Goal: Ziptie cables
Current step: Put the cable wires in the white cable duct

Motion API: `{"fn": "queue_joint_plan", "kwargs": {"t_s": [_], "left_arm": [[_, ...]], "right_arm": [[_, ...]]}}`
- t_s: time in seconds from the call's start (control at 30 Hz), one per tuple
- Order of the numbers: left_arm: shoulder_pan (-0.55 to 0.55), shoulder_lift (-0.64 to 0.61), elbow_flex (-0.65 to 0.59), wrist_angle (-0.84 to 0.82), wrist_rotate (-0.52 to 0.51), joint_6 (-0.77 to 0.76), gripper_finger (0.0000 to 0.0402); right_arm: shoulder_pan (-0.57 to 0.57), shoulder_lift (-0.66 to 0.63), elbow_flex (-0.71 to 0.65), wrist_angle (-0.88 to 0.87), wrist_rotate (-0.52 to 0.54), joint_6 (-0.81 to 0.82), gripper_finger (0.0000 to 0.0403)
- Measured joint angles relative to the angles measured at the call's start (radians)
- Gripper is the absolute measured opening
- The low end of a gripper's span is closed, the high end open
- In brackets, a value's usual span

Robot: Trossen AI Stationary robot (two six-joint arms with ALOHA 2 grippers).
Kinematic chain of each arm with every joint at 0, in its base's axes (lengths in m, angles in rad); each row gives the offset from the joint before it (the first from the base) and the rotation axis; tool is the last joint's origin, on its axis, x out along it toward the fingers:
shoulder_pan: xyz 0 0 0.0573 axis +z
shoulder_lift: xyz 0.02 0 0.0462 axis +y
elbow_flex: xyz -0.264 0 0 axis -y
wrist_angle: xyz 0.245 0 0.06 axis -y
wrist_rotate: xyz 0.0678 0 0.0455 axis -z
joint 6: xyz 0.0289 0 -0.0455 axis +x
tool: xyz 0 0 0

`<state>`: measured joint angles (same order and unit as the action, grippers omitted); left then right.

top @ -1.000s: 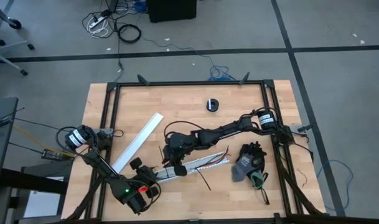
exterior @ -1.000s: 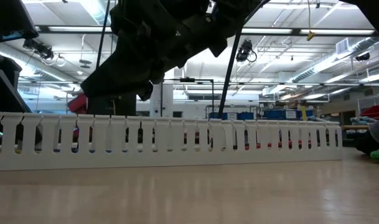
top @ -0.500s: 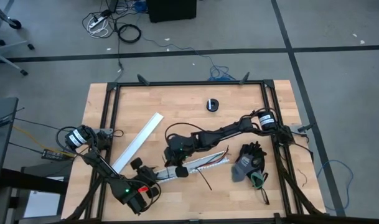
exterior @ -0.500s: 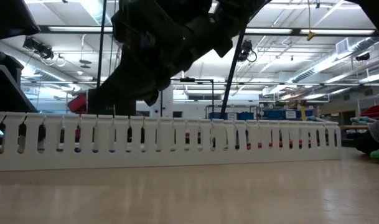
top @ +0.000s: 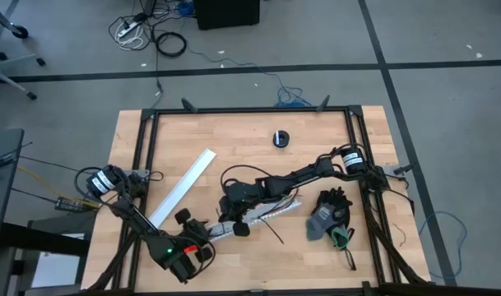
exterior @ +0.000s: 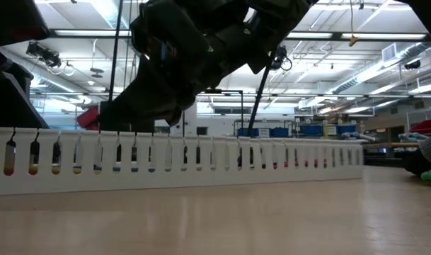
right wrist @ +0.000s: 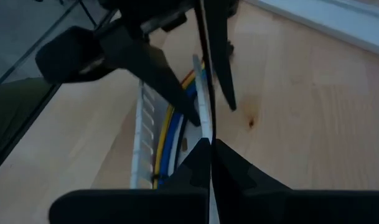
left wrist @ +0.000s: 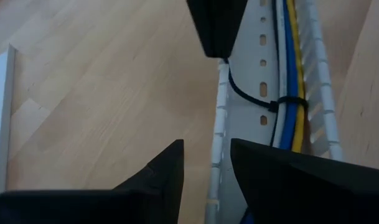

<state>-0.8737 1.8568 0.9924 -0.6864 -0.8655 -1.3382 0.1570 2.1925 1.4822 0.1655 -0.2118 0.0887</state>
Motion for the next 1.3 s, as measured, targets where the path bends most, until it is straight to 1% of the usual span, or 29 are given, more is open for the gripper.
{"fn": "queue_joint_plan", "kwargs": {"t_s": [0.3, 0.6, 0.67, 0.73, 0.83, 0.97, 1.03, 1.13, 1.3], "left_arm": [[0.009, 0.000, 0.000, 0.022, 0.002, 0.030, 0.0126], [0.018, 0.000, 0.001, 0.031, -0.031, 0.110, 0.0124], [0.022, 0.000, 0.001, 0.033, -0.032, 0.136, 0.0113], [0.024, 0.000, 0.001, 0.039, -0.034, 0.169, 0.0094], [0.030, 0.000, 0.001, 0.039, -0.043, 0.206, 0.0058], [0.039, 0.000, 0.001, 0.038, -0.048, 0.209, 0.0013], [0.043, 0.000, 0.001, 0.037, -0.049, 0.209, 0.0008], [0.045, 0.000, 0.001, 0.036, -0.049, 0.213, 0.0012], [0.048, 0.000, 0.000, 0.049, -0.045, 0.259, 0.0007]], "right_arm": [[-0.006, 0.011, 0.001, 0.021, 0.008, 0.001, 0.0000], [-0.008, 0.045, 0.003, 0.046, 0.006, 0.038, 0.0000], [-0.008, 0.045, 0.003, 0.045, 0.003, 0.045, 0.0000], [-0.011, 0.044, 0.003, 0.046, -0.004, 0.050, 0.0000], [-0.016, 0.044, 0.003, 0.046, -0.010, 0.053, 0.0000], [-0.022, 0.044, 0.003, 0.053, -0.017, 0.061, 0.0000], [-0.023, 0.044, 0.003, 0.051, -0.020, 0.061, 0.0000], [-0.023, 0.044, 0.003, 0.051, -0.022, 0.062, 0.0000], [-0.027, 0.045, 0.001, 0.083, -0.037, 0.074, 0.0000]]}}
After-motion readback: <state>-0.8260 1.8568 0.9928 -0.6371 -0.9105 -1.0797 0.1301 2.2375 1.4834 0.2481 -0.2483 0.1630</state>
